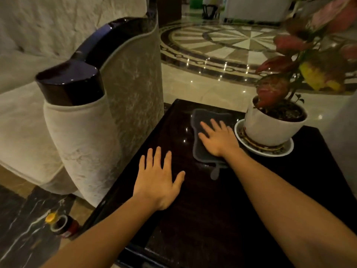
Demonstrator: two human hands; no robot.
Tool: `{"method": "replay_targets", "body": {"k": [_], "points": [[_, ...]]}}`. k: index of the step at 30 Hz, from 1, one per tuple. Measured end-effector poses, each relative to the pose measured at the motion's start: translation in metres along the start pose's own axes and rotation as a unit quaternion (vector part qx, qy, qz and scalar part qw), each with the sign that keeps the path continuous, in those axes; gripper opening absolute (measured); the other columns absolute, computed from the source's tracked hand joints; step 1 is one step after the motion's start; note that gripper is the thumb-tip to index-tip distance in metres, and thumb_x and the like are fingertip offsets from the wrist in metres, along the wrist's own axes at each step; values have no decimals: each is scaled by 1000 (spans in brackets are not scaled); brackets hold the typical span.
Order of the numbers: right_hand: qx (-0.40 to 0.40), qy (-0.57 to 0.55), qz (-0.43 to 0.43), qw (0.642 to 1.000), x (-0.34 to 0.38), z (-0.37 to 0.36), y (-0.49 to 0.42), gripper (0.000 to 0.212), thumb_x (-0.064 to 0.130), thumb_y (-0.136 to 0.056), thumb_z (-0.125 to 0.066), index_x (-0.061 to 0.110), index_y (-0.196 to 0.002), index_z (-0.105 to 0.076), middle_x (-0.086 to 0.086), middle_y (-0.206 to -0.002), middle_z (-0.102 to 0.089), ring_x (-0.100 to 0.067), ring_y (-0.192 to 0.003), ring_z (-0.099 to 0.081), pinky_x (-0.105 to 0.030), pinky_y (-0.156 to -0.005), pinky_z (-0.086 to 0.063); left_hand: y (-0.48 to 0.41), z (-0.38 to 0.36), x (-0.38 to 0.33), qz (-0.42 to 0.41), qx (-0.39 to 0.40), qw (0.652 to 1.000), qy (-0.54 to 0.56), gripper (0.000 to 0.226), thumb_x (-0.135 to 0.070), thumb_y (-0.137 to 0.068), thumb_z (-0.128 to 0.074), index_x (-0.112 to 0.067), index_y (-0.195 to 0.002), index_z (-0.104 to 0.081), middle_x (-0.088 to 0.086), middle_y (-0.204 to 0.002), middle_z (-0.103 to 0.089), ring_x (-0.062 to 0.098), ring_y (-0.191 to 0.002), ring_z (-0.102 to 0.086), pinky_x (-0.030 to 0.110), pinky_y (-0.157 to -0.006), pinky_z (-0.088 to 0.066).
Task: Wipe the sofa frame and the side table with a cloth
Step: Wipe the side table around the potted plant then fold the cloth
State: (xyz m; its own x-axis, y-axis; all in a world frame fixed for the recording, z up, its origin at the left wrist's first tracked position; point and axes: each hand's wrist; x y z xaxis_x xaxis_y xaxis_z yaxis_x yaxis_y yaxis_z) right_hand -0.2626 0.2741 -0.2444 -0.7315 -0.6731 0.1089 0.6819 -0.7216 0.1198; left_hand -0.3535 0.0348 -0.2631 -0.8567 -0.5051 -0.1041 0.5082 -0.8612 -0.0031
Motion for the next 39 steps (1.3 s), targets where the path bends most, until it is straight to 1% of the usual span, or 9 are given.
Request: {"method": "replay_targets", "body": {"k": [4, 10, 16, 22, 26, 28, 32, 34, 39], "points": [[-13, -42, -174, 984, 62, -11, -28, 75, 60, -97, -16, 20, -159, -4, -19, -166, 4, -48, -150, 6, -59, -121, 3, 1, -5, 2, 4, -12, 1000, -6, 88, -74, -82, 9, -24, -155, 3, 8, -163, 8, 27, -148, 16, 44, -120, 7], [2, 41, 277, 960, 47, -5, -48, 62, 67, -98, -19, 46, -155, -8, 4, -168, -6, -23, -153, -3, -46, -122, -5, -1, -3, 0, 4, -13, 1000, -12, 91, -75, -80, 12, -25, -155, 0, 7, -163, 7, 27, -148, 15, 45, -120, 4], [-22, -24, -231, 972, 43, 5, -102, 80, 67, -95, -18, 21, -159, -5, -19, -166, 2, -51, -149, 3, -62, -119, 0, -1, -3, 1, 1, -15, 1000, -6, 91, -75, -78, 15, -26, -154, 3, 7, -163, 8, 27, -148, 15, 46, -120, 4], [22, 32, 262, 964, 58, 0, -99, 67, 74, -93, -18, 48, -154, -10, 3, -168, -6, -28, -153, -5, -48, -122, -6, 1, -2, 0, -4, -19, 1000, -14, 87, -72, -83, 10, -24, -155, 0, 10, -163, 5, 29, -149, 11, 47, -121, 2], [-35, 3, -112, 993, 23, 7, -108, 73, 69, -95, -18, 32, -159, -10, -10, -168, -3, -44, -151, -4, -57, -121, -5, 3, -3, 0, -4, -12, 1000, -19, 85, -70, -85, 8, -23, -155, 1, 11, -163, 4, 30, -149, 11, 47, -120, 2], [-23, -13, -170, 985, 44, 8, -105, 80, 71, -93, -17, 27, -159, -7, -15, -167, 1, -49, -150, 2, -62, -120, 0, 1, -1, 0, -5, -12, 1000, -22, 86, -71, -84, 9, -23, -155, 2, 11, -163, 5, 30, -149, 11, 47, -120, 2], [-9, 46, 222, 974, 62, -11, -80, 73, 84, -85, -11, 54, -152, -8, 4, -168, -6, -32, -153, -3, -50, -119, -5, -1, -3, 0, -5, -8, 1000, -25, 87, -72, -83, 9, -24, -155, -1, 10, -163, 3, 30, -149, 9, 48, -120, 0], [-3, 47, 292, 955, 36, -9, -85, 68, 86, -84, -12, 62, -147, -5, 11, -167, -8, -24, -153, -4, -45, -120, -6, -1, -4, -1, -1, -16, 1000, -23, 88, -72, -82, 10, -24, -155, -2, 10, -163, 2, 31, -149, 9, 48, -120, 0], [-17, -17, -213, 977, 31, 5, -97, 82, 78, -88, -16, 36, -158, -5, -14, -167, 4, -56, -147, 7, -67, -117, 3, -1, -6, 0, 3, -9, 1000, -23, 88, -72, -81, 11, -26, -154, 2, 9, -163, 5, 29, -149, 12, 48, -120, 2]]}}
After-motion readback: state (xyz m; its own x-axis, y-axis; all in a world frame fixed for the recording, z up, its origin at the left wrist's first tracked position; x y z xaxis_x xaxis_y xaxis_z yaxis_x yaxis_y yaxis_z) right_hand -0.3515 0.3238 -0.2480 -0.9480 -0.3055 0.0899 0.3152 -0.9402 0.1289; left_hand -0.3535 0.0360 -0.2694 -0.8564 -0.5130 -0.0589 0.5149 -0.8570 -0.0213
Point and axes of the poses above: each hand's wrist, its own y-axis away from the middle knuckle, its own z-axis out of the back of the hand, x = y × z
